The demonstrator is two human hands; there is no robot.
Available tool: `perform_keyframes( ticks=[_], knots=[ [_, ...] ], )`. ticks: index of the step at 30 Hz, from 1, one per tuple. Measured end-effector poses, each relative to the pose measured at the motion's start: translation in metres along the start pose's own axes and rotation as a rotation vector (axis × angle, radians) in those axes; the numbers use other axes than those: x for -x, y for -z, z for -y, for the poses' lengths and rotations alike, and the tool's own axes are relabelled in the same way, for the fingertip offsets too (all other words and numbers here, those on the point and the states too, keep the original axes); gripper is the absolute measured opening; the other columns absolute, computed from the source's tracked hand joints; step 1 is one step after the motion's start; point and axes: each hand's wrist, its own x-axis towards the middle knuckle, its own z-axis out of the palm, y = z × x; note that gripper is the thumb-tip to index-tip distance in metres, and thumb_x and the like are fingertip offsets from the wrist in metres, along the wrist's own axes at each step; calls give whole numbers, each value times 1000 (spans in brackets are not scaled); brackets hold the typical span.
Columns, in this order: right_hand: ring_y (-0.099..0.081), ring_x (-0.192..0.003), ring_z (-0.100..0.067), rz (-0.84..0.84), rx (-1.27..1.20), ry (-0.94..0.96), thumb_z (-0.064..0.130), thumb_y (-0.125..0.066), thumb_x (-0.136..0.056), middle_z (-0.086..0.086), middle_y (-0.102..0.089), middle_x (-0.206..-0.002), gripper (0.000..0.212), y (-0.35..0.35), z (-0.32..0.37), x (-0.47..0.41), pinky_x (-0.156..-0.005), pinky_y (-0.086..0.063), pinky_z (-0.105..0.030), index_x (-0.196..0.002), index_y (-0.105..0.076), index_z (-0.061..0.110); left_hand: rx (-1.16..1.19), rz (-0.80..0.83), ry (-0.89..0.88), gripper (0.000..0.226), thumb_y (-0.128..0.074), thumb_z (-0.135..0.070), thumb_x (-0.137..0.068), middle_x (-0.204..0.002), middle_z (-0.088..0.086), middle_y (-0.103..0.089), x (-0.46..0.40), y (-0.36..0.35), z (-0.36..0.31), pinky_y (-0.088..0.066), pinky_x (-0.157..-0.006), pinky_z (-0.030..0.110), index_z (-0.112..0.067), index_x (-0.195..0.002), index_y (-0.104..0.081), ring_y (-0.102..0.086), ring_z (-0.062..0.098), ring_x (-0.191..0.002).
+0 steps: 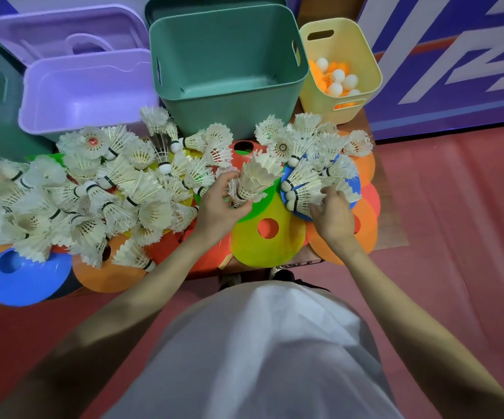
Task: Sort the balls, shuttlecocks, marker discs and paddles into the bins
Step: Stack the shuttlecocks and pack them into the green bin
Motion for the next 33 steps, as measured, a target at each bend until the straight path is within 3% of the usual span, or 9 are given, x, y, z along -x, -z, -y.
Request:
perform_keyframes(
  ticks=[5,7,11,14,18,21,25,29,33],
  knots=[
    [-54,-94,-37,-52,-180,-47,3,-61,-82,-23,-52,-114,52,-4,0,2,-66,-37,-34,-130,-41,2,-5,16,14,56,-76,-9,-78,-112,-14,-55,2,0,1,-44,-77,2,-13,-129,-54,-47,-27,-95],
    [-56,-90,-36,-42,-236,-83,2,-63,-80,-19,-55,-103,50,-7,-2,1,-66,-40,-35,-126,-42,0,-13,20,11,54,-76,-7,-79,-110,-18,-52,3,-1,1,-42,-74,0,-13,-128,-54,-45,-29,-94],
    [-53,-69,-22,30,-365,-121,3,-63,-82,-6,-55,-75,43,-9,-3,1,-61,-38,-30,-122,-47,0,-20,32,9,53,-76,-8,-78,-110,-21,-53,5,0,0,-43,-78,3,-14,-127,-55,-49,-15,-95],
    [-49,-60,-11,-14,-454,-58,1,-61,-83,2,-51,-66,39,-2,3,2,-58,-37,-27,-120,-48,3,-32,39,8,51,-75,-7,-79,-106,-26,-51,4,2,2,-42,-76,2,-14,-125,-55,-48,-23,-92],
    [-50,-64,-5,-216,-581,114,-1,-59,-83,4,-51,-72,40,22,20,11,-59,-39,-19,-121,-50,4,-57,46,-14,51,-76,-11,-79,-108,-16,-58,2,5,4,-49,-84,20,-17,-124,-55,-53,-10,-95],
    [-54,-78,-16,-347,-552,350,2,-58,-86,-2,-55,-82,40,44,32,15,-70,-42,-22,-125,-50,9,-85,63,-41,52,-75,-12,-79,-115,-12,-57,2,4,3,-49,-88,25,-16,-127,-54,-51,-5,-100],
    [-51,-85,-19,-261,-337,536,5,-56,-88,-2,-55,-88,39,51,44,13,-75,-42,-31,-126,-52,10,-124,80,-90,54,-77,-15,-78,-117,-15,-55,0,0,-1,-47,-89,27,-16,-128,-55,-50,-2,-99],
    [-47,-84,-11,-113,-329,587,4,-59,-89,3,-51,-89,43,42,49,11,-77,-44,-30,-130,-52,13,-140,101,-107,56,-78,-16,-77,-118,-15,-54,-3,-6,-6,-46,-91,24,-17,-128,-56,-50,0,-102],
    [-54,-88,-13,-82,-393,576,9,-61,-90,-1,-60,-93,52,39,47,6,-79,-47,-33,-139,-45,21,-98,91,-71,54,-77,-11,-78,-112,-22,-53,-5,-4,-6,-41,-84,8,-13,-127,-56,-48,-22,-93]
  ],
)
